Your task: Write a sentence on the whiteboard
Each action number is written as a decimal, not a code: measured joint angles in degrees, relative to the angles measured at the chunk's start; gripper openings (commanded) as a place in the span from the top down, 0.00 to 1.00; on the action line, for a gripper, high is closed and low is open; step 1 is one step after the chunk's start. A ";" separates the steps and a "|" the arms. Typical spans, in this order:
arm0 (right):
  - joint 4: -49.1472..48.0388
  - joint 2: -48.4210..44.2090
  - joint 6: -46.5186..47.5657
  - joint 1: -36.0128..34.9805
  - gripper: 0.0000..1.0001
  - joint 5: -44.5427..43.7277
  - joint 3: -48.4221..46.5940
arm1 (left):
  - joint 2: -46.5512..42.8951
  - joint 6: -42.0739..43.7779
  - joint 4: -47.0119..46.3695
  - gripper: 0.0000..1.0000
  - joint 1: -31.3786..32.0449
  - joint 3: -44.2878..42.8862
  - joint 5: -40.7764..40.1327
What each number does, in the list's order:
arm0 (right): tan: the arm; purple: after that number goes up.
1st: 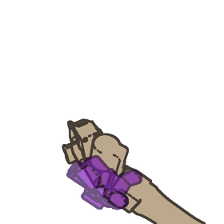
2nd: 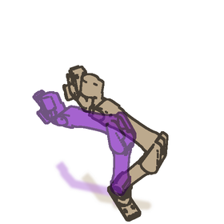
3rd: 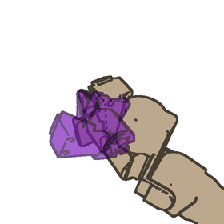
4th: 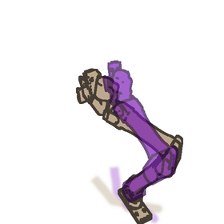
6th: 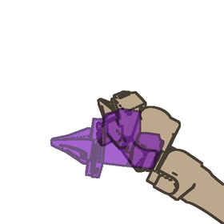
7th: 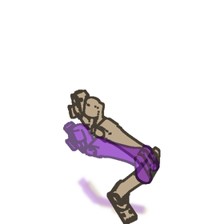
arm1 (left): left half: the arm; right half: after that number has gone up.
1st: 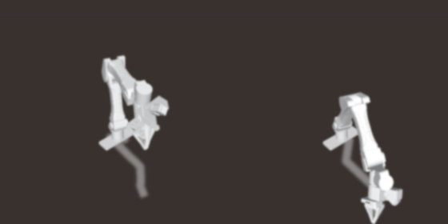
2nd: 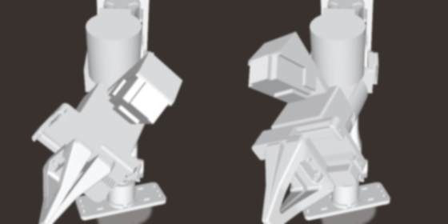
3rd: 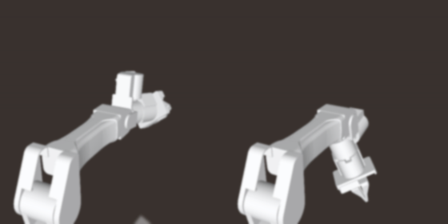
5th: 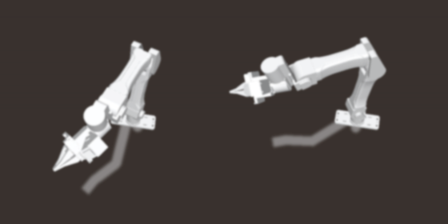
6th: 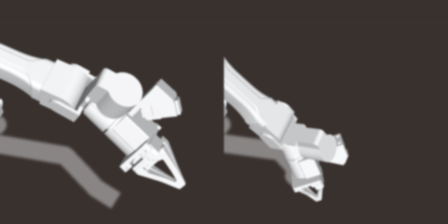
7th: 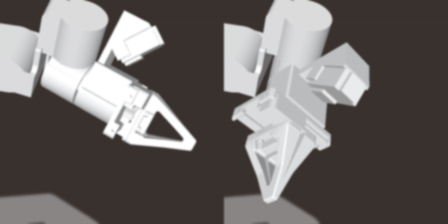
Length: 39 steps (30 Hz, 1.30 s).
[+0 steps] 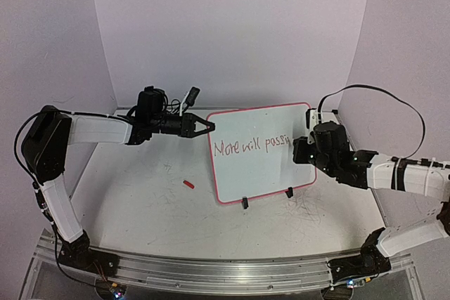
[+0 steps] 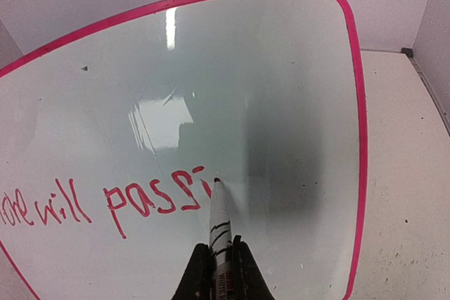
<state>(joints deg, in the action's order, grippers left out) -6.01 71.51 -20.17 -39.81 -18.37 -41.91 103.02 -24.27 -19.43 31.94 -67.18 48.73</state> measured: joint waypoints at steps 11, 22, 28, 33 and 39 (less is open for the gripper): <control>-0.01 -0.19 -0.03 0.00 1.00 -0.11 0.25 | 0.00 0.00 0.01 1.00 0.00 0.00 0.00; 0.88 -1.67 -0.91 0.00 1.00 -0.23 2.75 | 0.00 0.00 -0.01 1.00 0.00 0.00 0.01; 0.61 -1.45 -0.74 0.00 1.00 -1.06 2.69 | 0.00 -0.01 0.01 1.00 0.00 0.00 -0.01; -0.39 -0.12 -0.36 0.00 1.00 -1.91 1.48 | 0.00 -0.20 0.16 1.00 0.02 0.00 -0.21; -1.25 0.52 0.49 0.04 1.00 -2.14 0.28 | 0.00 -0.17 0.13 1.00 0.04 0.00 -0.22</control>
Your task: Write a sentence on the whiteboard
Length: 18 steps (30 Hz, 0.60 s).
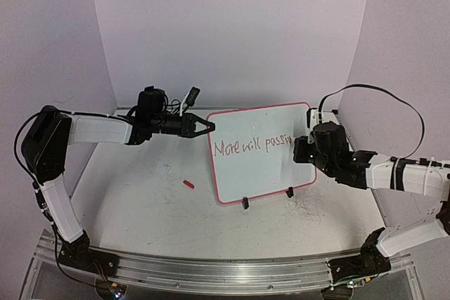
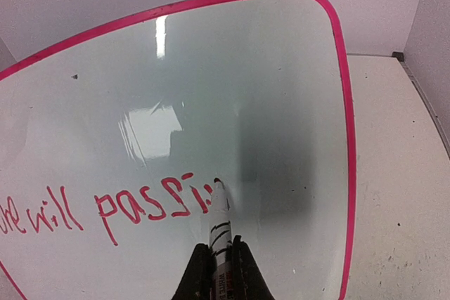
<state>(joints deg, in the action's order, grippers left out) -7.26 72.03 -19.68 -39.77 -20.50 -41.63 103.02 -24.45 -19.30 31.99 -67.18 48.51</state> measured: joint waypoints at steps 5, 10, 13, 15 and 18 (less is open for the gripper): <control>-0.07 0.10 0.19 0.00 1.00 0.62 -0.08 | 0.00 0.00 0.01 1.00 0.00 0.00 -0.02; 0.08 -0.72 -0.13 0.00 1.00 2.18 0.28 | 0.00 0.06 -0.03 1.00 0.00 0.00 0.02; 0.54 -1.71 -0.48 0.00 1.00 2.78 1.05 | 0.00 0.07 -0.03 1.00 0.02 0.00 0.02; 1.06 -2.12 -0.56 0.00 1.00 2.82 1.25 | 0.00 0.07 -0.03 1.00 0.02 0.00 0.01; 1.36 -3.26 -0.51 0.31 1.00 2.77 1.27 | 0.00 0.07 -0.03 1.00 0.02 0.00 0.00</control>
<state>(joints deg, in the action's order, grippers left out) -5.90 68.77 -20.18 -39.46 -17.74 -40.36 103.02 -24.38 -19.33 32.01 -67.18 48.51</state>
